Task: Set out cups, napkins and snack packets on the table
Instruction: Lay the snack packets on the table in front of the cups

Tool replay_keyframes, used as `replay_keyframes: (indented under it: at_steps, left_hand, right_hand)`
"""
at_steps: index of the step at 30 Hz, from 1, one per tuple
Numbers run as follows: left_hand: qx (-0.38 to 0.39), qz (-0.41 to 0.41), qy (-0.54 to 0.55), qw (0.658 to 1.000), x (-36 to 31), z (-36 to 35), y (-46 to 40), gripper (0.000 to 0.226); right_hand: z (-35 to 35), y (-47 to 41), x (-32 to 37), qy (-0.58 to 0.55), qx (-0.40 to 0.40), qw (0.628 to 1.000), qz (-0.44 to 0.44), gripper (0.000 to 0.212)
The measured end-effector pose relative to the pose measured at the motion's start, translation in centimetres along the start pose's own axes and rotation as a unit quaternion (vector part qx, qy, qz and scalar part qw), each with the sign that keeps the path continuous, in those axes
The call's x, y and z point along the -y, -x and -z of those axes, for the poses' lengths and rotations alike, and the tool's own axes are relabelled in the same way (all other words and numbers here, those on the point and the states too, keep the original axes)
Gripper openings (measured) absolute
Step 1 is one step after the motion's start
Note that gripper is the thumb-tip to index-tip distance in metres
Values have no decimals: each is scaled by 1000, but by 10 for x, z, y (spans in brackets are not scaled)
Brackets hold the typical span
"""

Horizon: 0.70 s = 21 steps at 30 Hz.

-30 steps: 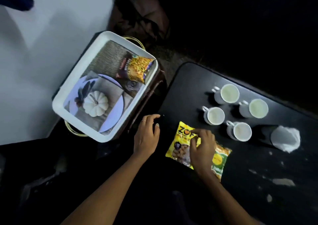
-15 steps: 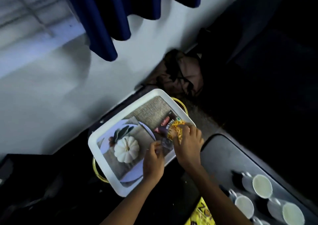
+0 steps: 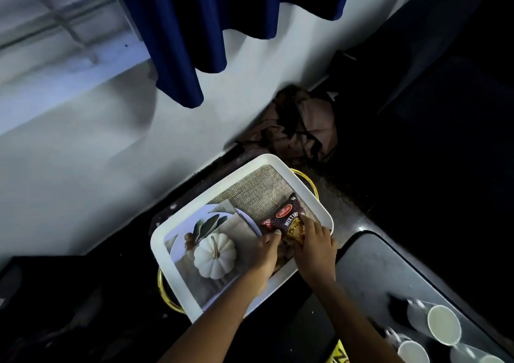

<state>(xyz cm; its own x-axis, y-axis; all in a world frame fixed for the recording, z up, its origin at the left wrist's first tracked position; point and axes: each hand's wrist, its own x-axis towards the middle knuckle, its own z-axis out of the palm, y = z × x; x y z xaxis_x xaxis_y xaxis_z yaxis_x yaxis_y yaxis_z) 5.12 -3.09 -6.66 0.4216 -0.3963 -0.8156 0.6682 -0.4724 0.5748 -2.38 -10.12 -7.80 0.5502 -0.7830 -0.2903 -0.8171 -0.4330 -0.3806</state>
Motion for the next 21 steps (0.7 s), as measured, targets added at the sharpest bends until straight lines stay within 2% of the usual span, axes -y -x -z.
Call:
replay_keyframes:
  at_steps: [6, 10, 13, 16, 19, 21]
  left_hand:
    - [60, -6, 52, 997, -2, 1, 12, 17]
    - [47, -11, 118, 992, -6, 2, 24, 11]
    - [9, -44, 76, 996, -9, 6, 36, 26]
    - [-13, -81, 19, 996, -12, 13, 49, 30]
    - [30, -105, -15, 994, -11, 20, 68, 26]
    - [58, -117, -42, 991, -8, 22, 77, 26]
  right_hand:
    - [-1, 21, -2, -52, -44, 998, -10, 64]
    - [2, 45, 8, -102, -54, 993, -28, 64]
    - [12, 69, 16, -142, -50, 988, -37, 66]
    - [30, 88, 13, -204, -46, 976, -56, 56]
    - [51, 98, 7, -308, -55, 945, -97, 43]
    - [63, 99, 8, -461, -44, 876, -133, 29]
